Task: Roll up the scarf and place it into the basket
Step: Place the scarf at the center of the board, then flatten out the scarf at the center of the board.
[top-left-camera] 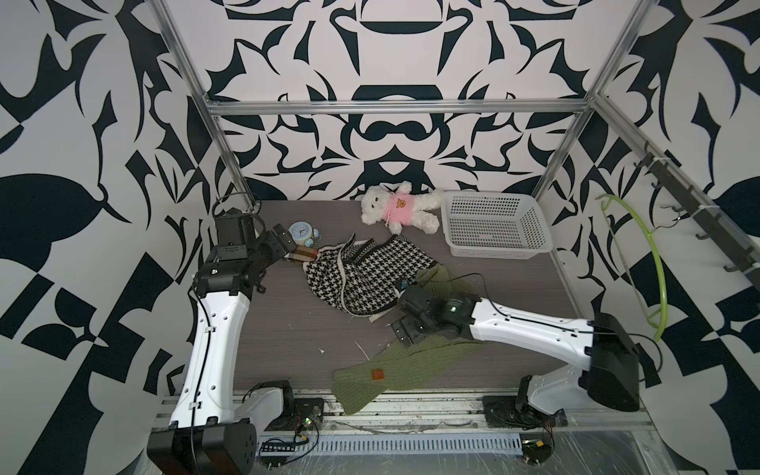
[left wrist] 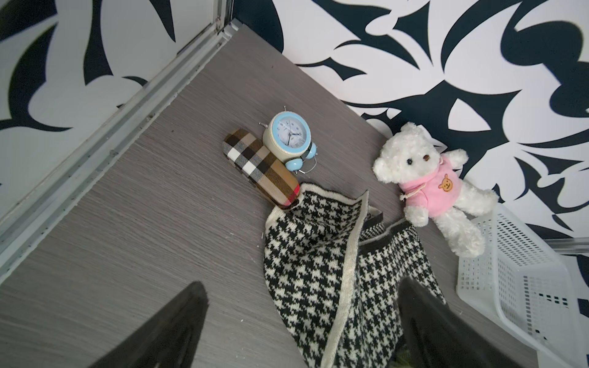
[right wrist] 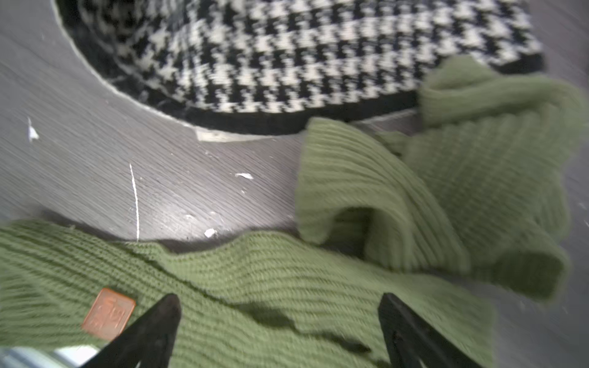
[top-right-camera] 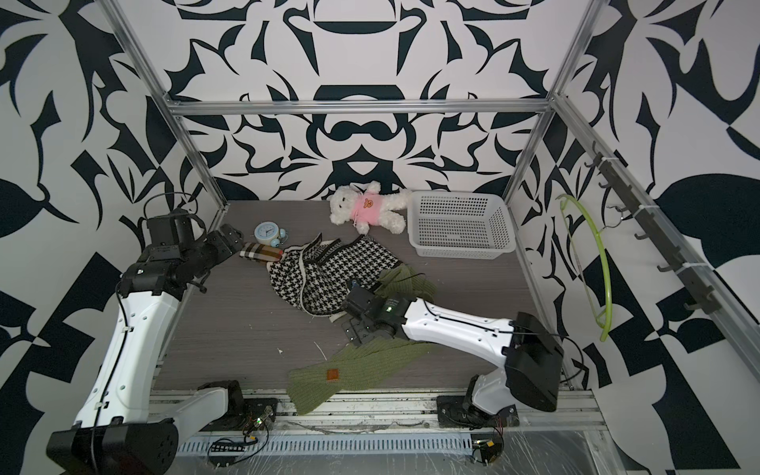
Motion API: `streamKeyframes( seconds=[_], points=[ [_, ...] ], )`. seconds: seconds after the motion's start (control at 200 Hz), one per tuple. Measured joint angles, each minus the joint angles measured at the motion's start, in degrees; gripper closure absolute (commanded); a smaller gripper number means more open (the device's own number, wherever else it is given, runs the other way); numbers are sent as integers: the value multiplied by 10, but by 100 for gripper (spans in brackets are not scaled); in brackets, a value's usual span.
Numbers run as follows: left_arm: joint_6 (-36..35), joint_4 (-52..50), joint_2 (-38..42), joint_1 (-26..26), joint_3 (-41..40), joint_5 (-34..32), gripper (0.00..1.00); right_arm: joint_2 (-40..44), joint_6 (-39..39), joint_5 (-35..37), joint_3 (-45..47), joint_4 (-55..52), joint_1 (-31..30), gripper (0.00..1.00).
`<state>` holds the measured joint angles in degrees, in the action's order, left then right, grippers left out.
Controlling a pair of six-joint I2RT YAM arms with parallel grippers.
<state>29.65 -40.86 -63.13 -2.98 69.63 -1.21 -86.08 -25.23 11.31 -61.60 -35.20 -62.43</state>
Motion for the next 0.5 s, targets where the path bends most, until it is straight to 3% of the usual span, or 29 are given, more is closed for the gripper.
streamKeyframes(
  seconds=[0.225,0.5],
  points=[
    [-1,-8,0,0,-14,-6,1,-108,44,-97,-76,60,-39,21],
    [-3,-16,-11,-11,-10,-13,1,-193,90,-191,-146,50,-110,23]
  ],
)
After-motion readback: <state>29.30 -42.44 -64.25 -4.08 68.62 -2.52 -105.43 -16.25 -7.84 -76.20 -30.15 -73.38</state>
